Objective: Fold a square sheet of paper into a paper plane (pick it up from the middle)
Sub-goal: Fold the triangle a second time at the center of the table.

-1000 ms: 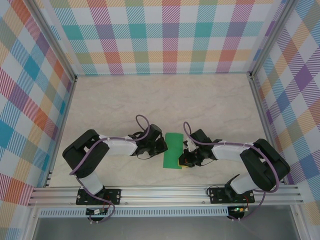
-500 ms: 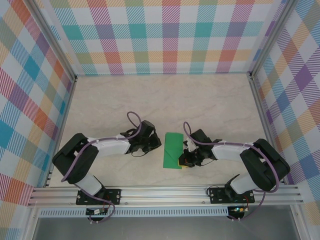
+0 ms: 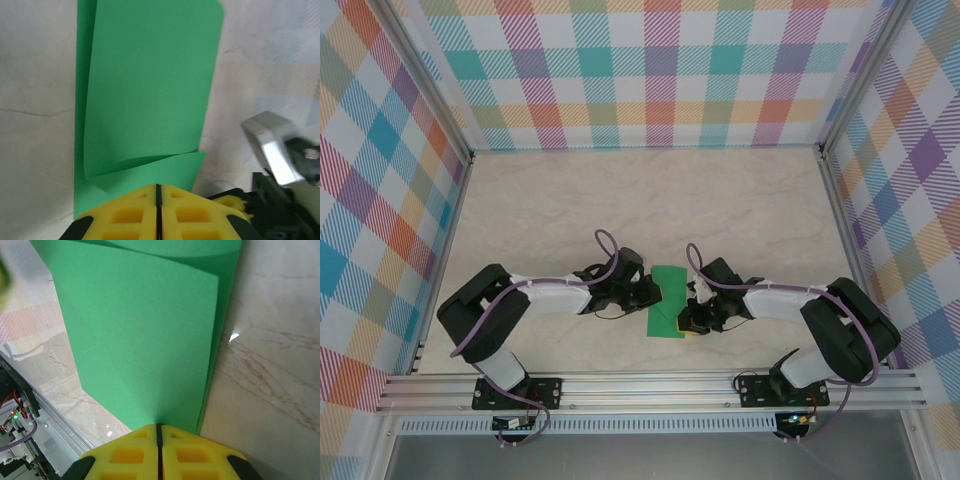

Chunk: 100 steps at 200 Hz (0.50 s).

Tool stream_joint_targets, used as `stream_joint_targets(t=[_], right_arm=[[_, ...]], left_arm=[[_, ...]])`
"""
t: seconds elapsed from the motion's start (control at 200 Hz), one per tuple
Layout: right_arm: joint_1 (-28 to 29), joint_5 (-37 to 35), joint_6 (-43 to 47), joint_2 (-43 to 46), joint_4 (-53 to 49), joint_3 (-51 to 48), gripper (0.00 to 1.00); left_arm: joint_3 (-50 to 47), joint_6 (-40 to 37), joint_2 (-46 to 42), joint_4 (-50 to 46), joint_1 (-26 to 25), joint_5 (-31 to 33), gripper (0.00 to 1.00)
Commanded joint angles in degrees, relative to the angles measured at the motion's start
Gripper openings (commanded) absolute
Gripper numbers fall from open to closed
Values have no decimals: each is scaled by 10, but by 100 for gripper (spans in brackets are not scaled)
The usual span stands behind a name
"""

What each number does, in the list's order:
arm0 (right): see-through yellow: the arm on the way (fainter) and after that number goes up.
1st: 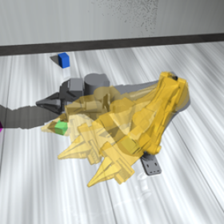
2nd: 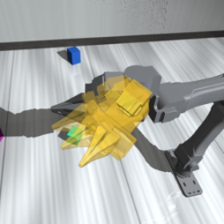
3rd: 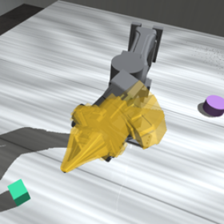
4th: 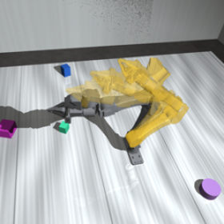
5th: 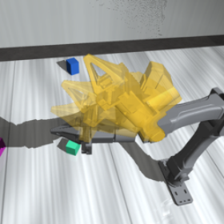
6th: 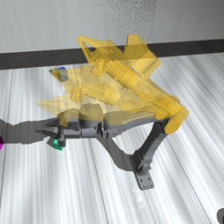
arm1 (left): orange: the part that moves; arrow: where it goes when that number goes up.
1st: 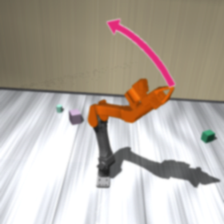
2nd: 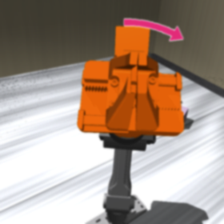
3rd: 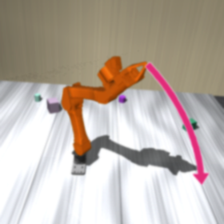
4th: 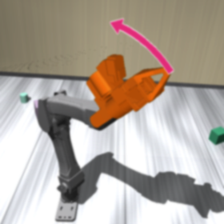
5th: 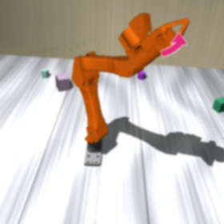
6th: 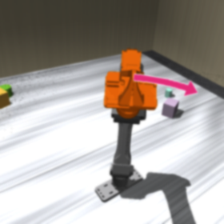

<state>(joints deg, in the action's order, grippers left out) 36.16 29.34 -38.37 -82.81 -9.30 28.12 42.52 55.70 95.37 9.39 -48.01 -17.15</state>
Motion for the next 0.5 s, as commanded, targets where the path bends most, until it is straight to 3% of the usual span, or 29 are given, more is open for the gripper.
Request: stream_joint_targets(t=[0.0, 0.28, 0.495], right_arm=[[2, -44, 4, 5, -67, -7, 9], [6, -13, 0, 41, -72, 32, 12], [17, -4, 6, 16, -75, 90, 14]], left_arm=[[10, -1, 27, 7, -4, 1, 9], [-1, 17, 46, -28, -5, 38, 7], [-5, 14, 39, -38, -5, 43, 7]])
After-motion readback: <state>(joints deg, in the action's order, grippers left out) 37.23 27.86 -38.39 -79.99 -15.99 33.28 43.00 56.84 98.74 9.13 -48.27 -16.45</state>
